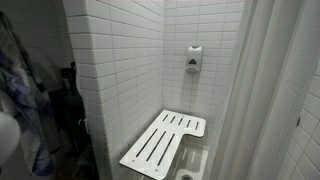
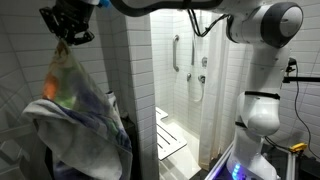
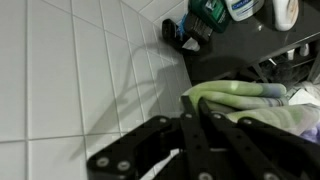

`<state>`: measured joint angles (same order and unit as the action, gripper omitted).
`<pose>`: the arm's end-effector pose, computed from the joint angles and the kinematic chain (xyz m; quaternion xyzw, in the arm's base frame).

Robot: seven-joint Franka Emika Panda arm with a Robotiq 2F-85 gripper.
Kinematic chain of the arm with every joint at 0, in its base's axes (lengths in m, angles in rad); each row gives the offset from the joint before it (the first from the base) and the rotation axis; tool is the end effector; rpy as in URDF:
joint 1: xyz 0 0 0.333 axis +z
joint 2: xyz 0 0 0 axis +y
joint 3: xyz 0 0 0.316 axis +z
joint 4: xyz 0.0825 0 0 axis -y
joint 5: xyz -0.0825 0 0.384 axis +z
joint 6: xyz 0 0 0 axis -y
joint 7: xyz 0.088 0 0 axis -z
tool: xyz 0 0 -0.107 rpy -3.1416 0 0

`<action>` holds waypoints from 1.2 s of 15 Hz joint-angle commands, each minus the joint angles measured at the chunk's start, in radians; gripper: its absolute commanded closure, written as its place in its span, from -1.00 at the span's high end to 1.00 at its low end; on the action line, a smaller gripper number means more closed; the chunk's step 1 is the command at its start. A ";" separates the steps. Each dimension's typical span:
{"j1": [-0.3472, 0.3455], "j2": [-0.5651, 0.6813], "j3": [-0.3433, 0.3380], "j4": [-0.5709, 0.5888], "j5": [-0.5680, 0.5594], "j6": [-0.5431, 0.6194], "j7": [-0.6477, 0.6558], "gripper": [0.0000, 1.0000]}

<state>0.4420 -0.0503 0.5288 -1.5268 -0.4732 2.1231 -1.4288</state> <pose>0.3350 0.4712 0.7400 0.2798 0.8782 0.2425 0.3028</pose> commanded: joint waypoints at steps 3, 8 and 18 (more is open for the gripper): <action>0.064 0.130 0.038 0.223 -0.172 -0.118 -0.060 -0.96; 0.197 0.287 0.067 0.394 -0.297 -0.201 -0.116 -0.96; 0.255 0.360 0.068 0.454 -0.321 -0.242 -0.118 -0.85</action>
<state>0.6969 0.3099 0.5973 -1.0728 -0.7946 1.8812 -1.5469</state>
